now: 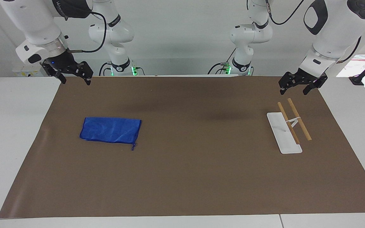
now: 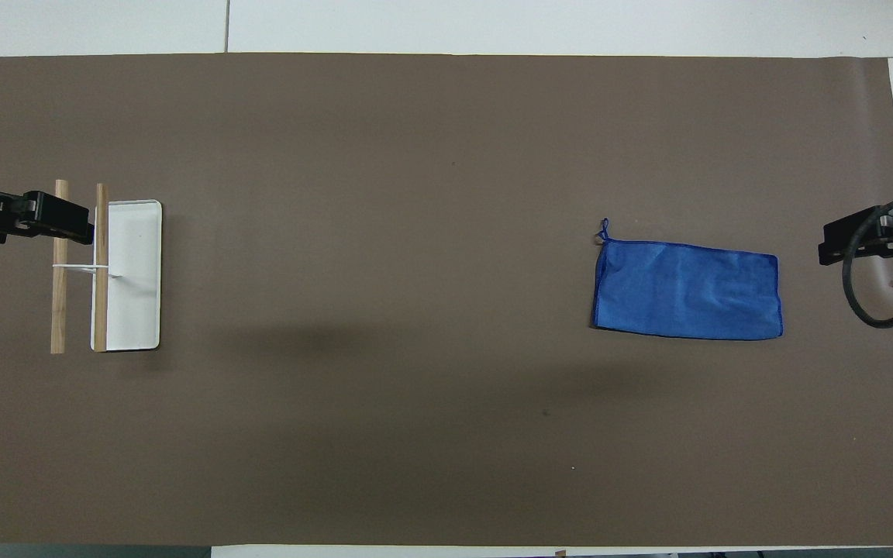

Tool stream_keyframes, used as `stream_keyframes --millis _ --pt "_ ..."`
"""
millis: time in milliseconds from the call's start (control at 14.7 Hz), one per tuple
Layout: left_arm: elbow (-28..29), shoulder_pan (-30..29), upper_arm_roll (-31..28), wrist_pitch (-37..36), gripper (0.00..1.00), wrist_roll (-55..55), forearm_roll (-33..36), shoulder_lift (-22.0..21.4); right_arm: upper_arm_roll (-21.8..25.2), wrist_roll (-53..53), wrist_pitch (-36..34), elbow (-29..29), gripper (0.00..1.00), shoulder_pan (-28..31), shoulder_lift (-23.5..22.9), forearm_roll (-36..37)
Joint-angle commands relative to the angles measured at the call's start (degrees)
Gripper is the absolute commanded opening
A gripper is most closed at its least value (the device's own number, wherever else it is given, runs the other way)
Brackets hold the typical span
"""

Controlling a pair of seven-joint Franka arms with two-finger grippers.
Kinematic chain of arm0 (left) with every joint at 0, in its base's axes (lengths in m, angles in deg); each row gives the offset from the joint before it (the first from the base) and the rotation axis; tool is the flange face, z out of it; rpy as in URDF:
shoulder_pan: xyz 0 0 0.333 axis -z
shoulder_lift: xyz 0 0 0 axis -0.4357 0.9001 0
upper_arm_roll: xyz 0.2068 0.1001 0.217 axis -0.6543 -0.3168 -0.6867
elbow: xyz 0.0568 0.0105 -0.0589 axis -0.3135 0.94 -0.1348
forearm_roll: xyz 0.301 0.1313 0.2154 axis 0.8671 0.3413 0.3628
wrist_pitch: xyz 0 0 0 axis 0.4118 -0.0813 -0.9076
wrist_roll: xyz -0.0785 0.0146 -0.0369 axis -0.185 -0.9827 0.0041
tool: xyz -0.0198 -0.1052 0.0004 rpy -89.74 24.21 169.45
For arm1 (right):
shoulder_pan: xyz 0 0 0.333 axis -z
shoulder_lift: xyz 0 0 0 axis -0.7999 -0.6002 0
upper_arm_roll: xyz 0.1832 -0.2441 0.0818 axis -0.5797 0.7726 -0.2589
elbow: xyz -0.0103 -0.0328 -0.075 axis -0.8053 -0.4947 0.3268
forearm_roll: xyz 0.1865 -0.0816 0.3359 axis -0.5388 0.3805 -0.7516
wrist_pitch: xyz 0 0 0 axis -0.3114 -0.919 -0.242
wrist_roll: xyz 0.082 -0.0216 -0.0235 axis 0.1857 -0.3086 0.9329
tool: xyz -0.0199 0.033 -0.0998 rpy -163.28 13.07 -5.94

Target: Right arm passes towel to left arm to hang

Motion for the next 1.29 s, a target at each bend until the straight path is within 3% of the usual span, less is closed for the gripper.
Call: stream_keyframes --millis 0,545,1089,1226 --pt "1.63 -0.17 -0.06 0.16 1.00 0.35 1.06 -1.61 -0.26 0.68 -0.75 0.84 1.00 0.28 -0.38 -1.11" --pt "1.54 -0.17 -0.06 0.16 1.00 0.35 1.06 -1.61 -0.26 0.68 -0.75 -0.03 1.00 0.72 -0.11 -1.11" --pt "1.63 -0.17 -0.06 0.16 1.00 0.35 1.06 -1.61 -0.17 -0.37 3.46 -3.28 1.00 0.63 1.11 -0.85" --pt "1.63 -0.17 -0.06 0.07 1.00 0.35 1.06 -1.61 -0.17 -0.82 12.64 -10.54 1.00 0.72 3.47 -0.85"
